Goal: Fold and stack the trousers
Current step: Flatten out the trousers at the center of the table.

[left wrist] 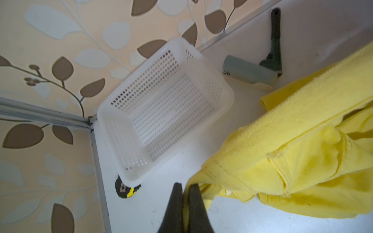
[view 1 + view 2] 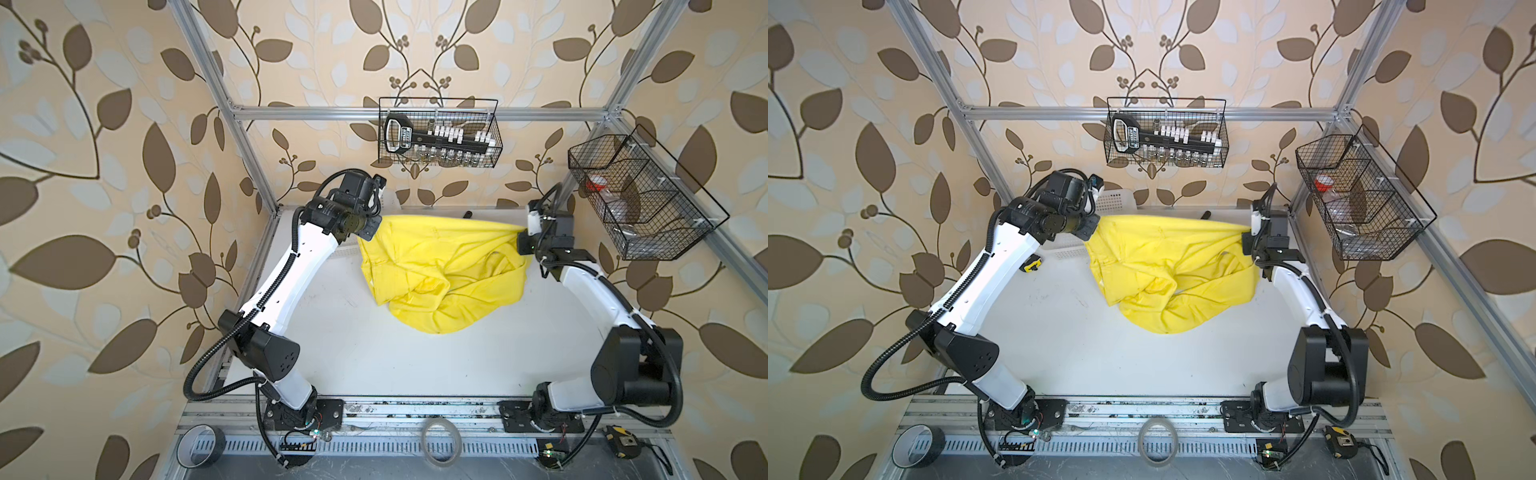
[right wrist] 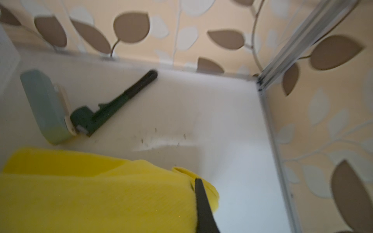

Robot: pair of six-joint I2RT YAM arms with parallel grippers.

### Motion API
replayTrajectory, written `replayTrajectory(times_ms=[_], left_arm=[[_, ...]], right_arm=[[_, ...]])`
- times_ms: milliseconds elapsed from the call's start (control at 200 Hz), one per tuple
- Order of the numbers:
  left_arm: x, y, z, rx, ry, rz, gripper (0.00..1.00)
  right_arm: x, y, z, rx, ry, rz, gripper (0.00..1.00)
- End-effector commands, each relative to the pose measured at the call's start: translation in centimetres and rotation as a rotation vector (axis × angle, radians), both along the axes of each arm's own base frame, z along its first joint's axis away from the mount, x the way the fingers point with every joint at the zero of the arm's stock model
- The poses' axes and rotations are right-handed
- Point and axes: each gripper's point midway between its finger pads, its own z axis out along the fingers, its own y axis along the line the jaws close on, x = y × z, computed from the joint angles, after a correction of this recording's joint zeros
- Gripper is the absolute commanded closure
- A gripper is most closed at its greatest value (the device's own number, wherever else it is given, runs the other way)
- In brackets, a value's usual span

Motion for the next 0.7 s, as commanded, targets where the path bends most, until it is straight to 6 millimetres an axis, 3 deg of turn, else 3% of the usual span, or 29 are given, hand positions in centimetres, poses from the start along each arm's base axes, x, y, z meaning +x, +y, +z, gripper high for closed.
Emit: replayTrajectory(times_ms=[0, 125, 190, 235, 295, 430, 470, 575, 695], left_arm=[[1.5, 0.5, 6.4, -0.026, -0.175, 0.0, 1.0], [2.7, -0.5, 10.1, -0.059, -0.256, -0.028, 1.0], [2.8, -0.7, 11.3, -0.067, -0.283, -0.041, 1.0], [2.8, -0.6, 11.6, -0.061, -0.291, -0.043, 1.0], [2.6, 0.0, 11.0, -0.031, -0.277, -0.026, 1.0], [0.9, 2.2, 6.2, 0.034, -0.174, 0.039, 1.0], [0.0, 3.0, 4.1, 0.041, -0.141, 0.057, 1.0], [-2.9, 4.9, 1.0, 0.045, -0.12, 0.092, 1.0], [-6.0, 6.9, -3.2, 0.096, -0.082, 0.108, 1.0]], right_arm=[[-2.2, -3.0, 6.2, -0.01, -0.137, -0.127, 1.0], [-4.6, -1.6, 11.6, -0.019, -0.251, -0.086, 1.0], [-6.0, -0.3, 13.2, -0.04, -0.271, -0.042, 1.0], [-6.8, 0.7, 13.2, -0.063, -0.259, -0.009, 1.0], [-7.9, 2.3, 11.3, -0.113, -0.192, 0.038, 1.0], [-11.0, 7.3, 5.4, -0.298, -0.017, 0.149, 0.99], [-12.2, 8.7, 4.2, -0.304, 0.003, 0.19, 0.98], [-15.5, 13.2, 1.1, -0.279, 0.041, 0.356, 0.96], [-19.1, 17.7, -4.1, -0.329, 0.146, 0.585, 0.95]])
